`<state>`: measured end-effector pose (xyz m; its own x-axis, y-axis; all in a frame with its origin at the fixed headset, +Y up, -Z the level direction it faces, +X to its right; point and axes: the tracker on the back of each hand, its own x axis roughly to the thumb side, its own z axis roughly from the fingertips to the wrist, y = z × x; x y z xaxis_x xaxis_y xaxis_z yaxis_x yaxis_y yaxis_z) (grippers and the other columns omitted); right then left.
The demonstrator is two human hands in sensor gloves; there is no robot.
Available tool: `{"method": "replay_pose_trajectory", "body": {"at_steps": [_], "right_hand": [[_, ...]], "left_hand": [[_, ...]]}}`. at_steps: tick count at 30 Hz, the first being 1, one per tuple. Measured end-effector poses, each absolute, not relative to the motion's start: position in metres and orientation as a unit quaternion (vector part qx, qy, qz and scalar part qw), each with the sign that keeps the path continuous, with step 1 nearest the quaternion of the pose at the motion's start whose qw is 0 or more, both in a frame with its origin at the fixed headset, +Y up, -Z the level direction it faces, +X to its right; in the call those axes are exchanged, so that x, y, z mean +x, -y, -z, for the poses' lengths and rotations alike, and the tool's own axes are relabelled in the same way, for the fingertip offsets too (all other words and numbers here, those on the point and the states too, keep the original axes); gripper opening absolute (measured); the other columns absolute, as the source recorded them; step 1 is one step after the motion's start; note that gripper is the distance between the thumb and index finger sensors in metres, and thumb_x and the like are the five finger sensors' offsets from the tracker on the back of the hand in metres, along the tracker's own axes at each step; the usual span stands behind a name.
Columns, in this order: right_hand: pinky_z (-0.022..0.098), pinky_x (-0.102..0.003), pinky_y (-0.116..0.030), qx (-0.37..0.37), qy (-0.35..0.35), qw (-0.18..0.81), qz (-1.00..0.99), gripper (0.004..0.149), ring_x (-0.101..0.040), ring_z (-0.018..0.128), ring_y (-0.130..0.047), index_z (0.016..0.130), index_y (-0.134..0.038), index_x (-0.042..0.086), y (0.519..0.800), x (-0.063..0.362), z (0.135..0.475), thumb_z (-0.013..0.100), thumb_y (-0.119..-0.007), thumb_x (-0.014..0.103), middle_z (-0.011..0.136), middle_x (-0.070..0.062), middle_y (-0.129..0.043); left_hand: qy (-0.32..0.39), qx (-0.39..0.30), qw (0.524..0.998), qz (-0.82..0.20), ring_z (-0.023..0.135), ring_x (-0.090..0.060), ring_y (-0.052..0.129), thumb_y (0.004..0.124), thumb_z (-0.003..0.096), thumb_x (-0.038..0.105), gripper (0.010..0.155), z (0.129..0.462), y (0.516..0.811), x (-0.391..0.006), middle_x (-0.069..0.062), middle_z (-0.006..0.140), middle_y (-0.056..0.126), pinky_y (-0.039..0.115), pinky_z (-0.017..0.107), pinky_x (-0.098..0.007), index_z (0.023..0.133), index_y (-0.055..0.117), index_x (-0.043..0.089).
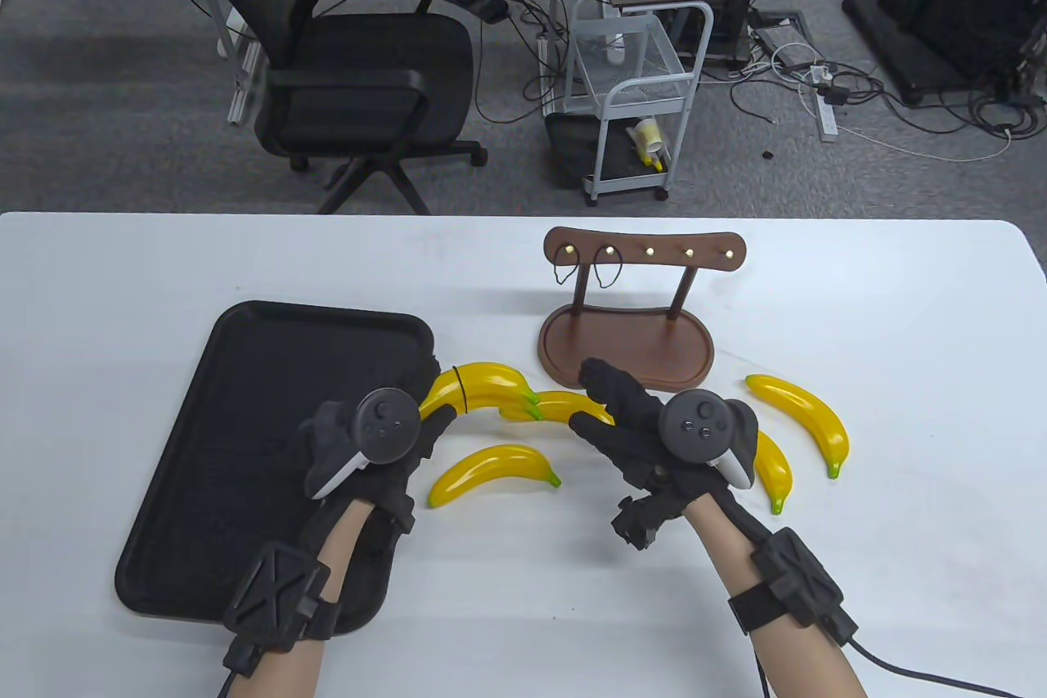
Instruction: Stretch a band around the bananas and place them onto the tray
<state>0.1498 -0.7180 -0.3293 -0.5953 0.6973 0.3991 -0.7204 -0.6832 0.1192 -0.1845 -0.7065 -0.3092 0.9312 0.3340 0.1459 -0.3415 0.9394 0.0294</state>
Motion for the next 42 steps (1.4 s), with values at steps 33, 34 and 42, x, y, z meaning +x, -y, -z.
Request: {"method": "replay_pose_trajectory", "body": {"at_steps": [33,34,42], "right_hand": [[0.061,-0.055,-0.071,0.156,0.001,0.409,-0.899,0.069,-0.043,0.092,-0.077,0.11,-0.051,0.009,0.731,0.185,0.347,0.056,-0.072,0.046,0.108,-0.018,-0.065],[0.061,-0.055,-0.071,0.157,-0.002,0.408,-0.899,0.069,-0.043,0.092,-0.077,0.11,-0.051,0.009,0.732,0.185,0.347,0.056,-0.072,0.046,0.108,-0.018,-0.065],[0.06,-0.055,-0.071,0.156,-0.01,0.399,-0.903,0.069,-0.043,0.091,-0.077,0.11,-0.051,0.009,0.734,0.184,0.346,0.056,-0.072,0.046,0.108,-0.019,-0.066]], "left_hand": [[-0.28,-0.012,0.932,-0.23,0.099,-0.03,0.082,0.079,0.0611,0.043,0.065,0.335,0.768,-0.381,-0.003,0.114,0.069,0.067,0.077,-0.05,0.114,0.047,0.022],[-0.284,-0.015,0.931,-0.231,0.099,-0.03,0.082,0.079,0.061,0.043,0.065,0.334,0.772,-0.383,-0.004,0.114,0.069,0.067,0.077,-0.05,0.114,0.047,0.022],[-0.286,-0.03,0.927,-0.239,0.101,-0.031,0.08,0.079,0.0614,0.041,0.065,0.331,0.786,-0.388,-0.003,0.115,0.066,0.065,0.078,-0.05,0.114,0.045,0.023]]}}
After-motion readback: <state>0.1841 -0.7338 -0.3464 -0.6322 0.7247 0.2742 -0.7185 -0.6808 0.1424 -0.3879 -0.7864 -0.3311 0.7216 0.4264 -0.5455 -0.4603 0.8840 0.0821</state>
